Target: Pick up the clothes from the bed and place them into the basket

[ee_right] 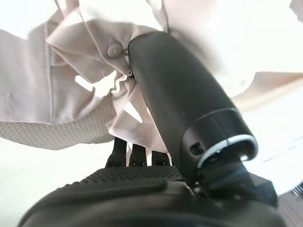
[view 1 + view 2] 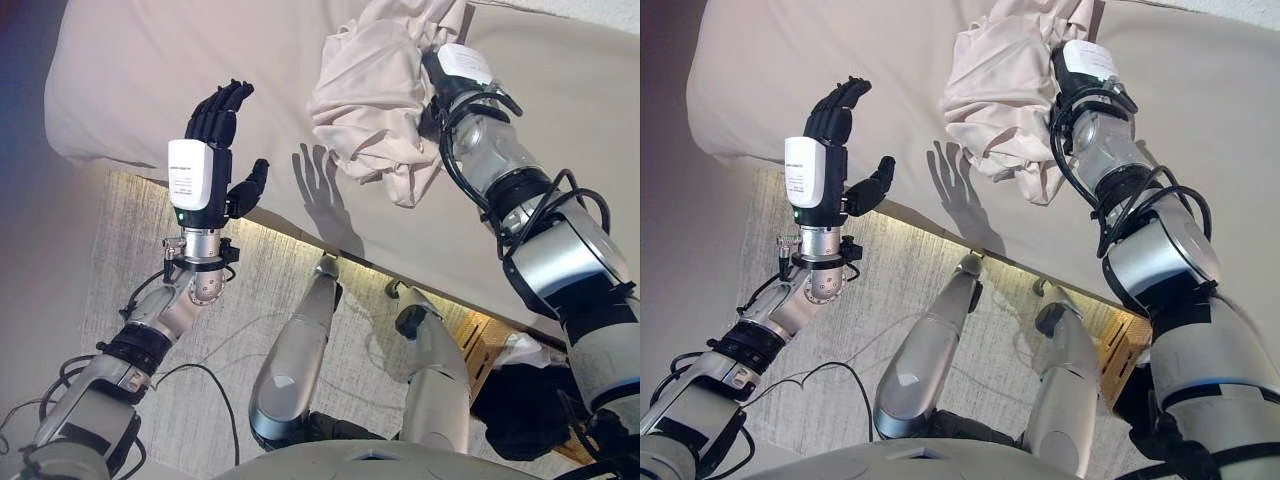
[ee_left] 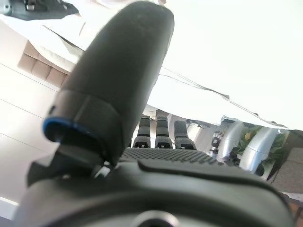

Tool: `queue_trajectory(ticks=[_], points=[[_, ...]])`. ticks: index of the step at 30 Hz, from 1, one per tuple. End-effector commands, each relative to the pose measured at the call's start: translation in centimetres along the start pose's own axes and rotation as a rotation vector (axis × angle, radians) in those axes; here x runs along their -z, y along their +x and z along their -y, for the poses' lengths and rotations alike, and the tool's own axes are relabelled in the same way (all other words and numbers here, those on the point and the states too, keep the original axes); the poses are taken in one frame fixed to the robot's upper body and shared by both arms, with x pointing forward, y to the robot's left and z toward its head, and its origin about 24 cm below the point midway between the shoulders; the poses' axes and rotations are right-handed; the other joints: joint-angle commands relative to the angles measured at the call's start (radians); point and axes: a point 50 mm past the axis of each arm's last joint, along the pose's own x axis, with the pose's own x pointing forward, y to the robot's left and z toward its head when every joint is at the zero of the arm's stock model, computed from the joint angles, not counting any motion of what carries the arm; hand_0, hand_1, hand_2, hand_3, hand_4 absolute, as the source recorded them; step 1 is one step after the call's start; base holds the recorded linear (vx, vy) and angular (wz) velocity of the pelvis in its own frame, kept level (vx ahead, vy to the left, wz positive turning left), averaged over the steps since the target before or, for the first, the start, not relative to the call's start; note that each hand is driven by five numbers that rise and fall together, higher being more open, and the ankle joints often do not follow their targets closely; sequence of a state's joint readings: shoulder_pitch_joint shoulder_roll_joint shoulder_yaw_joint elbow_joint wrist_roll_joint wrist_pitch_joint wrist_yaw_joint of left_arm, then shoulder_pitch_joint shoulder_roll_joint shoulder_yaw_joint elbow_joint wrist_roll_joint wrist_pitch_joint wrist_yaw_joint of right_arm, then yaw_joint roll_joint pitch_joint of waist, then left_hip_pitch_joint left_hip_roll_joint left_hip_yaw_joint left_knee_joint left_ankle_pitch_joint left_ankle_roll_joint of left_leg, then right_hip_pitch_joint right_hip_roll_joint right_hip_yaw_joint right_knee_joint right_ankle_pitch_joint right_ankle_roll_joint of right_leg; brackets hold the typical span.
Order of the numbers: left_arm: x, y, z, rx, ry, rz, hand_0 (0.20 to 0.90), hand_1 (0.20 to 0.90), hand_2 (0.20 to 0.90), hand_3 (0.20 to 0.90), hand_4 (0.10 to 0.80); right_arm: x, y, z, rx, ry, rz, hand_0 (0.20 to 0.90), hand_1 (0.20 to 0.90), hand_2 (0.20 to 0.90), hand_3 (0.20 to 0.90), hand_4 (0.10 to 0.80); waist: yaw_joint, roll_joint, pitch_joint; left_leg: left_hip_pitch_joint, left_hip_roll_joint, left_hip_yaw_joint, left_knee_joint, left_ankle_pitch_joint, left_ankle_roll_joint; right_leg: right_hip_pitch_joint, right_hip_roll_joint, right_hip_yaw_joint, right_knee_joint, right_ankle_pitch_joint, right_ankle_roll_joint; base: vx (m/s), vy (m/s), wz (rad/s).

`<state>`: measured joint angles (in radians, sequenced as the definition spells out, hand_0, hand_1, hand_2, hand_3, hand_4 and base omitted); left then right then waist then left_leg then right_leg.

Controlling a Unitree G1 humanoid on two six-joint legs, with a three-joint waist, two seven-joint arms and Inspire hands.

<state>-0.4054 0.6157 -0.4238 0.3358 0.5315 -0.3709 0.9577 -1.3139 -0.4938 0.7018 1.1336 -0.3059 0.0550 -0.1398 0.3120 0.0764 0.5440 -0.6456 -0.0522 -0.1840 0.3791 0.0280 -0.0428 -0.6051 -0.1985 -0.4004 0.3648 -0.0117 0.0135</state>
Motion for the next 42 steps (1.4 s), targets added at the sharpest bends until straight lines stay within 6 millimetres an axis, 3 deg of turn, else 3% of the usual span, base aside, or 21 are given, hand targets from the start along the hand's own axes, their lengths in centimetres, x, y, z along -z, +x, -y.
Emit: queue_trajectory(ticks=[1,3,4,6,7,21,26,28,33,34,36,40,42], points=[[-1.2,1.3,-1.7,-0.125,-0.022,0.1,0.9,0.9,0.9,0.9,0.8,-3.3,-0.6,-2.6,-0.046,0.06,0.172,0.3,0.3,0.3,0.2,0.1,0.042,0.007,-0.024,0.018,-0.038,0.075,-0.026,-0.055,0.081,0.047,-0.017,0.028,0.138,-0.075,0.063,-0.045,-0.025,-0.09],[-1.3,1.3,-1.6,-0.124,-0.019,0.105,0.9,0.9,0.9,0.9,0.8,-3.5,-0.6,-2.4,-0.027,0.052,0.177,0.3,0.3,0.3,0.2,0.1,0.037,0.004,-0.024,0.035,-0.035,0.074,-0.039,-0.053,0.079,0.059,-0.015,0.034,0.124,-0.072,0.066,-0.08,-0.019,-0.08],[-1.3,1.7,-1.8,-0.133,-0.015,0.114,0.9,0.9,0.9,0.9,0.8,-3.6,-0.5,-1.9,-0.007,0.043,0.176,0.3,0.3,0.3,0.2,0.1,0.034,0.003,-0.024,0.026,-0.031,0.076,-0.057,-0.019,0.081,0.052,-0.013,0.02,0.098,-0.038,0.055,-0.116,-0.003,-0.07],[-1.2,1.5,-1.7,-0.122,-0.014,0.107,0.9,0.9,0.9,0.9,0.8,-3.4,-0.6,-2.3,-0.015,0.036,0.17,0.3,0.3,0.3,0.2,0.1,0.03,0.0,-0.024,0.071,-0.03,0.075,-0.069,-0.045,0.076,0.086,-0.011,0.041,0.094,-0.062,0.068,-0.03,-0.021,-0.03],[-1.1,1.8,-1.7,-0.127,-0.01,0.111,0.9,0.9,0.9,0.9,0.8,-3.5,-0.5,-1.9,-0.004,0.023,0.171,0.3,0.3,0.3,0.2,0.1,0.026,-0.002,-0.024,0.075,-0.024,0.08,-0.09,-0.013,0.078,0.09,-0.01,0.031,0.065,-0.029,0.06,0.0,0.0,0.0],[0.8,0.3,-1.2,-0.034,0.055,0.016,0.9,0.9,0.9,0.9,0.8,-1.9,-1.0,-2.4,-0.048,0.052,0.136,0.3,0.3,0.3,0.2,0.1,-0.033,-0.032,-0.044,0.4,-0.001,0.12,-0.202,-0.028,0.065,0.382,0.001,0.093,-0.086,-0.007,0.076,-0.001,0.015,-0.12],[1.6,-1.1,-1.0,0.027,0.077,-0.035,0.9,0.9,0.9,0.9,0.8,-0.4,-1.7,-2.1,-0.007,0.195,0.122,0.3,0.3,0.3,0.2,0.1,-0.068,-0.053,-0.097,0.46,0.009,0.158,-0.201,-0.057,0.064,0.449,0.005,0.111,-0.129,0.001,0.078,0.028,0.035,-0.12],[2.3,-2.1,-1.3,0.054,0.087,-0.081,0.9,0.9,0.9,0.9,0.8,1.6,-2.7,-2.6,-0.003,0.251,0.088,0.3,0.3,0.3,0.2,0.1,-0.099,-0.072,-0.126,0.497,0.005,0.181,-0.189,-0.083,0.073,0.483,0.006,0.137,-0.149,0.009,0.084,0.077,0.063,-0.15],[3.9,-4.0,-2.5,0.09,0.142,-0.182,0.9,0.9,0.9,0.9,0.8,5.7,-5.4,-4.8,-0.021,0.365,-0.004,0.3,0.3,0.3,0.2,0.1,-0.163,-0.107,-0.187,0.579,0.024,0.248,-0.24,-0.096,0.076,0.526,-0.005,0.181,-0.24,0.099,0.129,0.089,0.012,-0.35],[4.4,-4.5,-3.0,0.078,0.154,-0.221,0.9,0.9,0.9,0.9,0.8,6.3,-6.0,-5.1,-0.017,0.402,-0.013,0.3,0.3,0.3,0.2,0.1,-0.176,-0.112,-0.205,0.607,0.032,0.281,-0.278,-0.092,0.075,0.518,-0.009,0.173,-0.249,0.139,0.14,-0.02,0.022,-0.64],[4.7,-4.8,-3.4,0.064,0.169,-0.238,0.9,0.9,0.9,0.9,0.8,6.6,-6.3,-5.0,-0.002,0.431,-0.02,0.3,0.3,0.3,0.2,0.1,-0.181,-0.109,-0.221,0.627,0.045,0.324,-0.312,-0.083,0.079,0.504,-0.012,0.143,-0.21,0.148,0.142,-0.093,0.05,-0.93],[5.0,-4.3,-3.9,0.024,0.186,-0.231,0.9,0.9,0.9,0.9,0.8,7.5,-6.2,-3.2,0.055,0.457,0.004,0.3,0.3,0.3,0.2,0.1,-0.158,-0.092,-0.262,0.601,0.075,0.414,-0.329,-0.057,0.078,0.55,-0.017,0.035,-0.094,0.062,0.111,-0.242,0.035,-1.0],[5.0,-4.0,-3.8,0.026,0.173,-0.234,0.9,0.9,0.9,0.9,0.8,7.9,-6.1,-2.6,0.079,0.468,0.005,0.3,0.3,0.3,0.2,0.1,-0.147,-0.101,-0.28,0.59,0.083,0.433,-0.313,-0.054,0.064,0.611,0.002,0.006,-0.168,0.014,0.1,-0.132,-0.093,-0.97]])
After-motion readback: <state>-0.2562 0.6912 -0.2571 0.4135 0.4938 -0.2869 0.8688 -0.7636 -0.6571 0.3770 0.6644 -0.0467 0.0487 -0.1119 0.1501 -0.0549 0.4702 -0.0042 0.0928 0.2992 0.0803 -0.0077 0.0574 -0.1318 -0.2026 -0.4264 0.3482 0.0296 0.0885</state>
